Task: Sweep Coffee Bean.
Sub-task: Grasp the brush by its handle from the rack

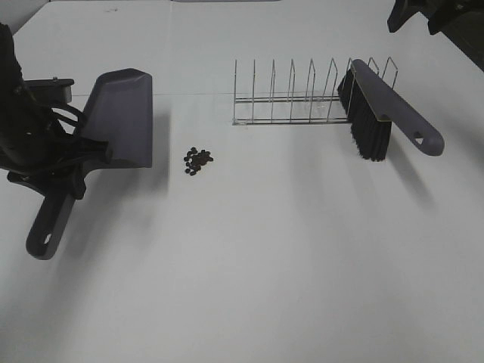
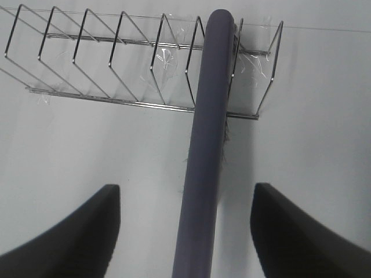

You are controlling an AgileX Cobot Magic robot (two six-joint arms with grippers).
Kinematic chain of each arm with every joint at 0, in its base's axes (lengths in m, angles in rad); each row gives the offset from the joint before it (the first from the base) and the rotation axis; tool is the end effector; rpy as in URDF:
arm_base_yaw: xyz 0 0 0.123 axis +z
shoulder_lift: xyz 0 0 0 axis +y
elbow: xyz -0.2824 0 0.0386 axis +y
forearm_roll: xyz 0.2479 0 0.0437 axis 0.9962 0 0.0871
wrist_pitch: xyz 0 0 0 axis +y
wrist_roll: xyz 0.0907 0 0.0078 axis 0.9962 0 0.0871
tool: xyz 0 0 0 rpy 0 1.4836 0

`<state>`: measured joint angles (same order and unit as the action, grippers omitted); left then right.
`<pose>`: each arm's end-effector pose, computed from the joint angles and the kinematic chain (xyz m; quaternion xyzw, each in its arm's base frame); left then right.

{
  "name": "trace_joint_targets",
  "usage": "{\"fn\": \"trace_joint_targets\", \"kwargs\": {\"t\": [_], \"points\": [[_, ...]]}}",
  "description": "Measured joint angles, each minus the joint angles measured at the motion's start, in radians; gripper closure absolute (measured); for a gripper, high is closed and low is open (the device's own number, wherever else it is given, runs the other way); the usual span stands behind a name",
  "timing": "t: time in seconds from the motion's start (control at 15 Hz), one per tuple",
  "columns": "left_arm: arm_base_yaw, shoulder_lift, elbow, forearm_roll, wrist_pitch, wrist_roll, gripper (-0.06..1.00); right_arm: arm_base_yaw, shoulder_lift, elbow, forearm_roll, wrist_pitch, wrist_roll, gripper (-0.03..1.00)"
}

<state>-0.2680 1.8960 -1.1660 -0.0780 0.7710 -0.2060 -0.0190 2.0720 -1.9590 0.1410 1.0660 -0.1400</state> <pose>0.3409 -0.0988 0.1557 0.0051 0.9965 -0.0469 0.0693 0.4628 0.0024 0.2875 -0.0402 0.9684 0.0490 0.2413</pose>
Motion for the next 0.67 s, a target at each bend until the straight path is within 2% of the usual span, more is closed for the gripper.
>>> {"fn": "trace_joint_targets", "kwargs": {"t": [0.33,0.67], "points": [[0.0,0.0,0.0,-0.007,-0.002,0.0,0.62,0.044,0.164,-0.164,-0.096,0.009,0.023,0.43],[0.0,0.0,0.0,-0.008,-0.003,0.0,0.62,0.045,0.306,-0.249,-0.103,0.015,0.052,0.43]]}}
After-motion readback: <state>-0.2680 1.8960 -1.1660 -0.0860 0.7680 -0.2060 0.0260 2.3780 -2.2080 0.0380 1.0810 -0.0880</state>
